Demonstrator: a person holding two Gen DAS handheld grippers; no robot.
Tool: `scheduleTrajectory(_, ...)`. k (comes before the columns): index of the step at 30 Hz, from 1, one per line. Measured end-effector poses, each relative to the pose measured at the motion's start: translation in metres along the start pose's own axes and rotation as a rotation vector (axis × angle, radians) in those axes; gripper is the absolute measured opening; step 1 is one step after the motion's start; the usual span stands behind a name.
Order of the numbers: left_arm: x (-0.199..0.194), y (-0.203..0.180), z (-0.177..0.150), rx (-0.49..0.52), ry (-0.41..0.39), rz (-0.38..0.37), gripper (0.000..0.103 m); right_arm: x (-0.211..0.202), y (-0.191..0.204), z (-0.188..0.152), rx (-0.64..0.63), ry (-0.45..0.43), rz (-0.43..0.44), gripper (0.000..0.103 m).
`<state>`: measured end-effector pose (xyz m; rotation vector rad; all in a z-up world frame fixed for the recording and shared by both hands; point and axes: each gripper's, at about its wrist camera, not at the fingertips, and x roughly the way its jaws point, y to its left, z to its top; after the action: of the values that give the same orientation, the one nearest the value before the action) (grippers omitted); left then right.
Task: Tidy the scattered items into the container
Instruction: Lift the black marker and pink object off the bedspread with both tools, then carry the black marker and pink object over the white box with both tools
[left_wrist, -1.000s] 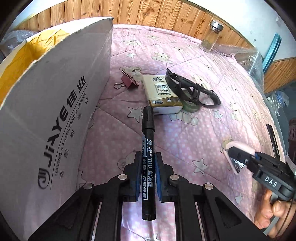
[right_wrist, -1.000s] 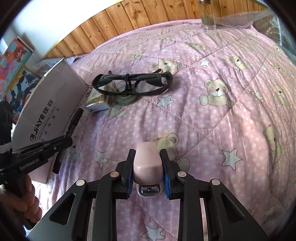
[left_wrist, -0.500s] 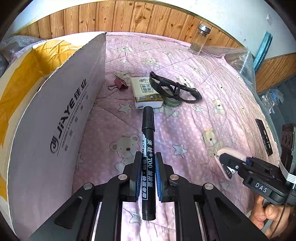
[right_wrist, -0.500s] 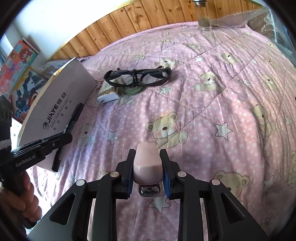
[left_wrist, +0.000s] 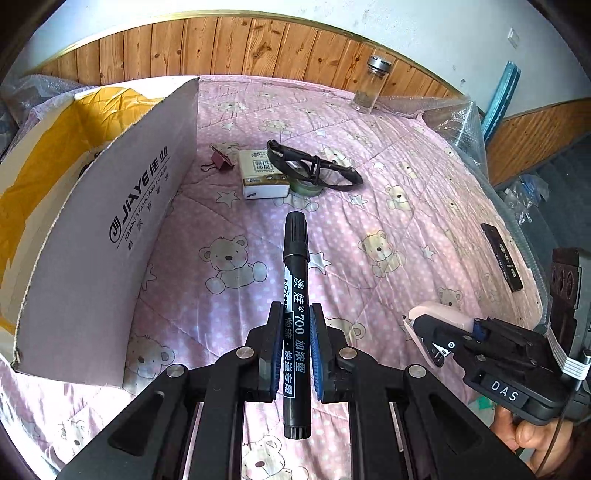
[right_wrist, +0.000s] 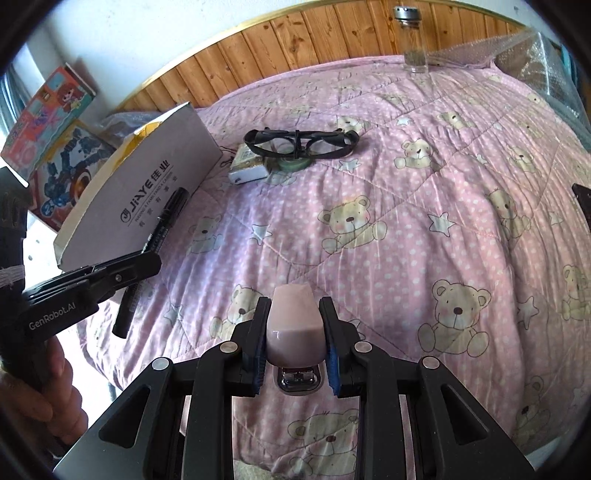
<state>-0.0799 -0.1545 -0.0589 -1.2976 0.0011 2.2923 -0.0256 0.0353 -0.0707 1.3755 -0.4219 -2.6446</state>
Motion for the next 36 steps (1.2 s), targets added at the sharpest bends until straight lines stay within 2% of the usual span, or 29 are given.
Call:
scheduleTrajectory(8,-0.026,-0.001,0.001,0.017,-0.049,-0.012,0.014,-0.016,0.016,0.0,-0.02,-0.033,-0.001,0.027)
scheduleTrajectory(21,-0.056,0.012,-0.002,-0.026,-0.101,-0.03,0.014,-0.026,0.054,0.005,-0.094,-0.039,0.024,0.027)
scheduleTrajectory(36,-0.105,0.052,0.024,-0.128,-0.213,-0.035,0.014,-0.035,0.115,0.05,-0.216,-0.087,0.076,0.027)
